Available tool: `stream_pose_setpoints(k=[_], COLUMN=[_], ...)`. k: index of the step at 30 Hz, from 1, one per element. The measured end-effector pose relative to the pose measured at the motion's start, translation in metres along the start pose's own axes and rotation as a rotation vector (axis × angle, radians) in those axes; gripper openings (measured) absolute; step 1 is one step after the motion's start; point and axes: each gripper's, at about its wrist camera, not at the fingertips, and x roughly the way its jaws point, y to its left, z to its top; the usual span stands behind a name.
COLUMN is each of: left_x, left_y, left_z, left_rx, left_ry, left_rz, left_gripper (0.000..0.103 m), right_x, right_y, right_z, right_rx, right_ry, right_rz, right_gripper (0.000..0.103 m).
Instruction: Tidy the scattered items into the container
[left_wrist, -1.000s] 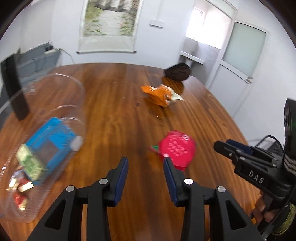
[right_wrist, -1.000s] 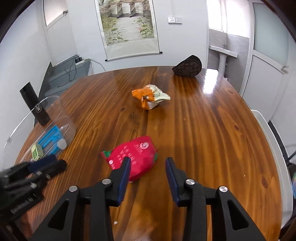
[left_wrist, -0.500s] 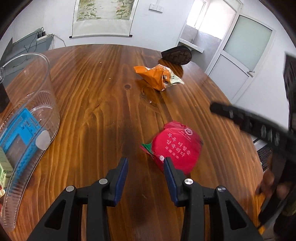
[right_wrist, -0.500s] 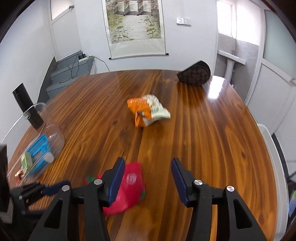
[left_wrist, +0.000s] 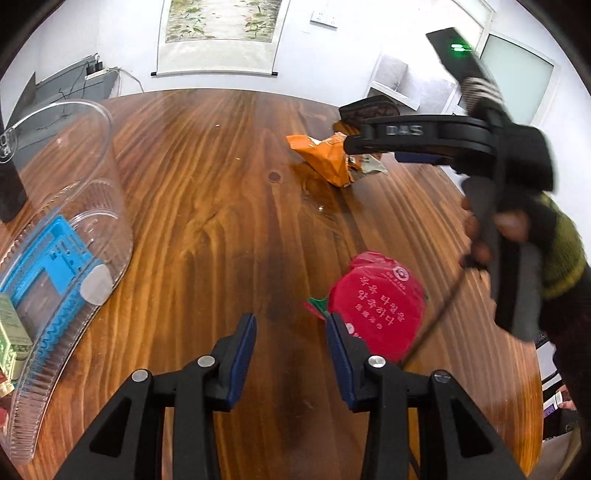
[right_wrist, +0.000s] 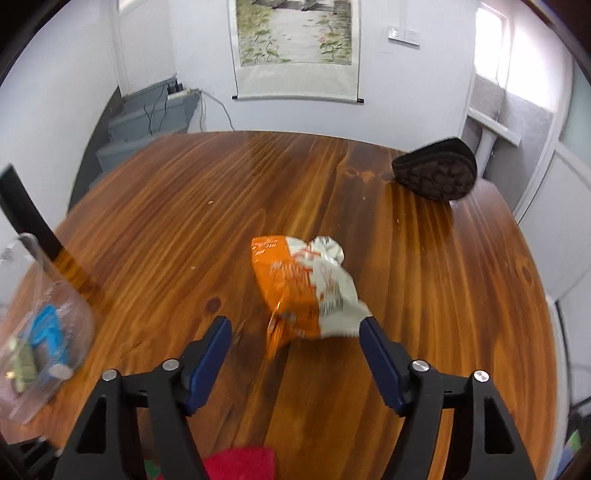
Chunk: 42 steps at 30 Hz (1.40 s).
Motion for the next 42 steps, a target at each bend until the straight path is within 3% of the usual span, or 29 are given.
stream_pose_setpoints(k=[7, 17, 19, 22, 25, 33, 42], left_x=[-0.001, 0.002, 0.002, 0.002, 0.004, 0.008, 0.017], left_y=[0.008, 0.008, 0.009, 0.011, 0.014, 0.012, 0.003], left_z=[-0.001, -0.002, -0.002, -0.003, -0.003, -0.002, 0.005], left_rx=[-0.024, -0.02, -0.025, -0.032, -0.04, -0.044, -0.044], left_ry=[-0.003, 0.0, -0.002, -0.002, 0.0, 0.012, 0.035], left_rz=[0.007, 0.025, 0.026, 0.029, 0.029, -0.016, -0.091], left_gripper=[0.04, 0.04, 0.04, 0.04, 0.04, 0.04, 0.039], right_x=[0.036, 0.06, 0.061, 0.063, 0.06, 0.044, 0.004], right_y=[0.002, -0.001, 0.0, 0.0, -0.003, -0.006, -0.019], right_z=[0.022, 0.02, 0.017, 0.012, 0.008, -0.009, -0.059], right_rx=[-0.041, -0.07, -0.076, -0.086, -0.078, -0.07, -0.018], right_ry=[0.063, 0.125, 0.124, 0.123, 0.112, 0.103, 0.097], right_rz=[-0.027, -0.028, -0.031, -0.035, -0.032, -0.033, -0.058], right_gripper=[0.08, 0.085, 0.085, 0.075, 0.069, 0.067, 0.067])
